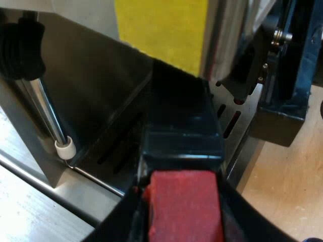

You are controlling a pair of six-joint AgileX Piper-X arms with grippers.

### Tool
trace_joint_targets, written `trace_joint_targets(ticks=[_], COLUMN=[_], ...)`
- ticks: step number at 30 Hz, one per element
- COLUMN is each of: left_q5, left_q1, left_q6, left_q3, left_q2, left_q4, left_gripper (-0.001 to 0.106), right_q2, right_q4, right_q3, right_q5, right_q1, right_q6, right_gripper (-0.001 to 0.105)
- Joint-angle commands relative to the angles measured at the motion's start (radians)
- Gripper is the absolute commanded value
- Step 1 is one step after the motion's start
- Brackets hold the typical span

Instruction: Put the handle in the coffee machine

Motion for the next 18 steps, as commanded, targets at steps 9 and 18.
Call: trace_joint_targets(ticks=[9, 18], left_q5=[0.184, 0.184], left_q1=[-0.005, -0.005], left_q6=[-0.06, -0.06], left_q3=[-0.037, -0.037], left_q2=[-0.03, -0.03], left_q4=[-0.126, -0.126], left_gripper=[0.0, 0.067], right_q2=[-0.009, -0.009], right_q4=[-0.097, -0.176], right_q3=[-0.01, -0.01], right_q5=[-0.005, -0.006], right_q1=[-0.006, -0.006], right_q6=[-0.013, -0.054], right_gripper=[0.044, 0.044])
